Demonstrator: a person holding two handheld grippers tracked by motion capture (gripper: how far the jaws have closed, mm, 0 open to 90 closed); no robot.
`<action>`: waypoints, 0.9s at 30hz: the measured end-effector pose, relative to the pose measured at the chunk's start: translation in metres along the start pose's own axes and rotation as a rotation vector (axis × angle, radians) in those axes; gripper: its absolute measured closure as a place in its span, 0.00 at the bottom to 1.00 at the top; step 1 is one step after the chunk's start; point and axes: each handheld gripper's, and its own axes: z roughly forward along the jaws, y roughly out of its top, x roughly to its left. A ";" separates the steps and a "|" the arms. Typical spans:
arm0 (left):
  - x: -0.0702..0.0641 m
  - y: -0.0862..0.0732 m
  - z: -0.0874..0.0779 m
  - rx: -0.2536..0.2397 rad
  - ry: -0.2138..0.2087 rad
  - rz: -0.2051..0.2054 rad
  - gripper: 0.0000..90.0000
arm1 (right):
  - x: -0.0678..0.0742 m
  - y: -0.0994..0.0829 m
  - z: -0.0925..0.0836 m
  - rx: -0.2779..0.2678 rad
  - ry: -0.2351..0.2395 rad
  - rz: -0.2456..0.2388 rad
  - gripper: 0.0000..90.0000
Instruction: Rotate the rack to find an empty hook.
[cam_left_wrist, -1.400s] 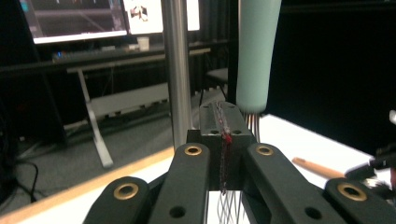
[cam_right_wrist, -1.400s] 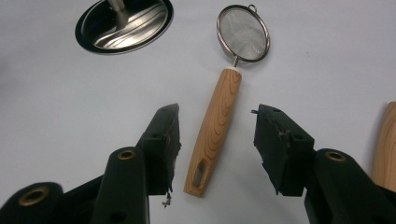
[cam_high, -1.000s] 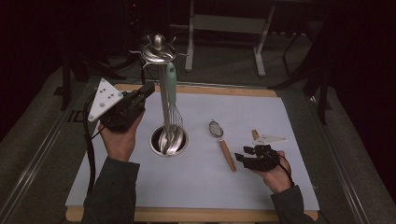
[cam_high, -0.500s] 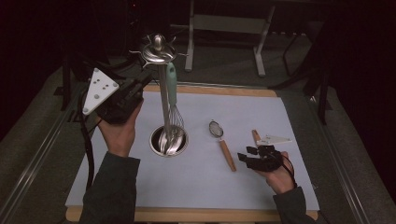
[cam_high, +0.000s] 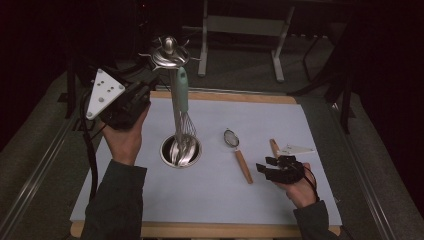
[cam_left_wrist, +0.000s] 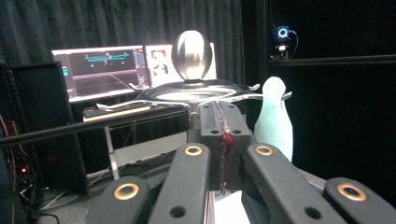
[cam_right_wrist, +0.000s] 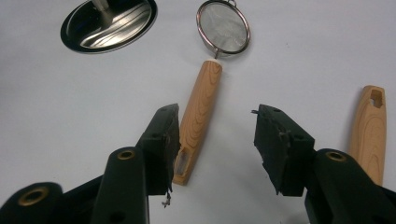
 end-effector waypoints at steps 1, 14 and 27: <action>0.001 0.000 0.000 -0.002 0.001 -0.004 1.00 | 0.000 0.000 0.000 -0.001 0.000 0.003 0.55; 0.015 0.001 0.002 0.000 0.042 -0.013 1.00 | 0.001 0.000 0.000 0.000 0.002 0.000 0.55; 0.033 0.004 0.006 0.019 0.087 -0.010 1.00 | 0.001 0.000 0.000 0.000 0.002 -0.001 0.55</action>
